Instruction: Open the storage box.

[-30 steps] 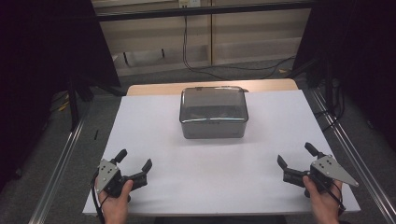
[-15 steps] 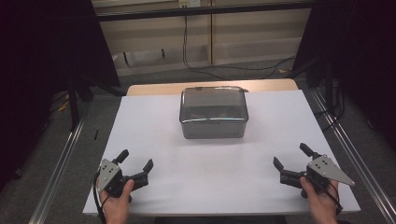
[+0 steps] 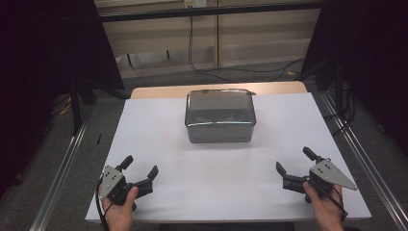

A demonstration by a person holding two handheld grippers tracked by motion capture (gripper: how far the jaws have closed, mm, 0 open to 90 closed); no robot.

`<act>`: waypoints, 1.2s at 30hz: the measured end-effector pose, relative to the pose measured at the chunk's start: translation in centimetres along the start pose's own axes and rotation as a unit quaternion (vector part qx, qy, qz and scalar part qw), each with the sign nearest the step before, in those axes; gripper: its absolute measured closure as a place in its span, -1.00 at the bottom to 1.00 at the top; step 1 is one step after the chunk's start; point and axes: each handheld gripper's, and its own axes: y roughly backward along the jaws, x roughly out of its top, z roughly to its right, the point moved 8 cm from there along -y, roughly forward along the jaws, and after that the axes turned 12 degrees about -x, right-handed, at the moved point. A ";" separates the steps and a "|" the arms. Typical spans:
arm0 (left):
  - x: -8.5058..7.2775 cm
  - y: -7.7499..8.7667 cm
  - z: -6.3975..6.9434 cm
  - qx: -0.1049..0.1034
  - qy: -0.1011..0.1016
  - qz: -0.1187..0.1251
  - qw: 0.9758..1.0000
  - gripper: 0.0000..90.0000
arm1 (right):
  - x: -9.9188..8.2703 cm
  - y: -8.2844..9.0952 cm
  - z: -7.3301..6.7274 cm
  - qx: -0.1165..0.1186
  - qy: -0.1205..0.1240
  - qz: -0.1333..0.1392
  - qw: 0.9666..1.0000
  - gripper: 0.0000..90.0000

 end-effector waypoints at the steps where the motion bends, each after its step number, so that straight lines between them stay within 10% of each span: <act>1: 0.0 0.0 0.0 0.001 -0.001 0.000 1.000 -0.93 | 0.0 -0.1 -0.1 0.001 0.001 0.001 1.000 -1.00; 36: 0.0 -0.1 0.8 -0.010 -0.013 -0.007 1.000 -0.93 | 1.5 -3.1 -7.5 0.089 0.009 -0.012 0.996 -1.00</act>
